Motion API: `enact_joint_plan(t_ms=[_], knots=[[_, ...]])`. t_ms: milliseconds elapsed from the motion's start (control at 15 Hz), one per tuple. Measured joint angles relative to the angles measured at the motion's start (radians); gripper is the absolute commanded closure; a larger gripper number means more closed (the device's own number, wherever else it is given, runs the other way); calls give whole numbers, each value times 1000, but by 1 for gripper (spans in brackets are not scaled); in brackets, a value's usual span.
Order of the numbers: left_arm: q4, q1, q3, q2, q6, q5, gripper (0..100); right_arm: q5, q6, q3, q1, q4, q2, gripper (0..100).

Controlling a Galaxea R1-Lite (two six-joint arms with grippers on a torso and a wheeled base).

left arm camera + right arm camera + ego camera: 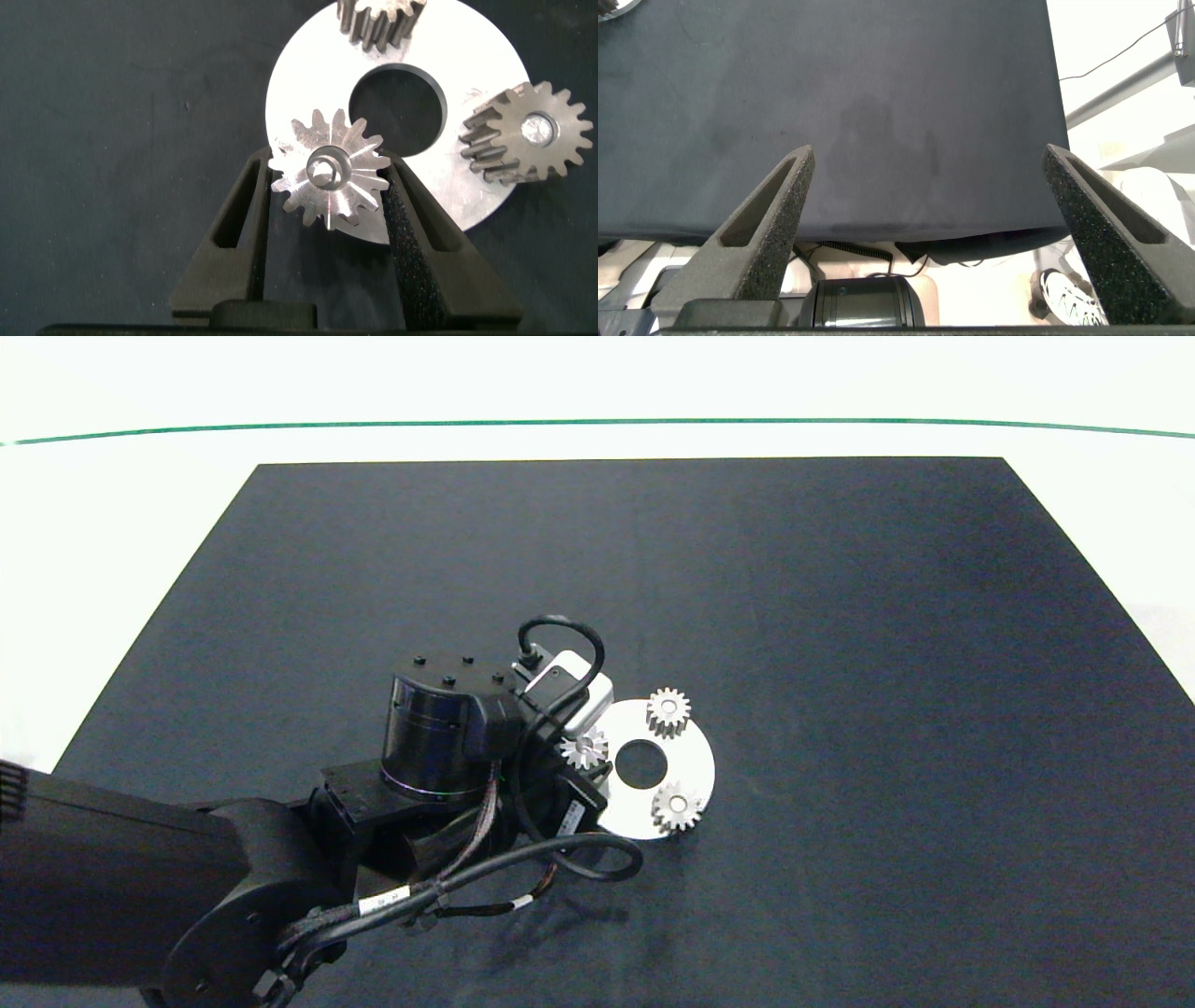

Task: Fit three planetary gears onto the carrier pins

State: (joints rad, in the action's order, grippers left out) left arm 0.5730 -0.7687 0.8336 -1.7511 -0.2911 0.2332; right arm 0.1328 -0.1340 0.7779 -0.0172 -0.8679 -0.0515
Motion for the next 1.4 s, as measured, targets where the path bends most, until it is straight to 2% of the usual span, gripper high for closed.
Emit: enact_joint_plan(t_ms=[1400], knots=[[5,23,7,-8,-2,-2,100,0,0,3,1,0,2,0]])
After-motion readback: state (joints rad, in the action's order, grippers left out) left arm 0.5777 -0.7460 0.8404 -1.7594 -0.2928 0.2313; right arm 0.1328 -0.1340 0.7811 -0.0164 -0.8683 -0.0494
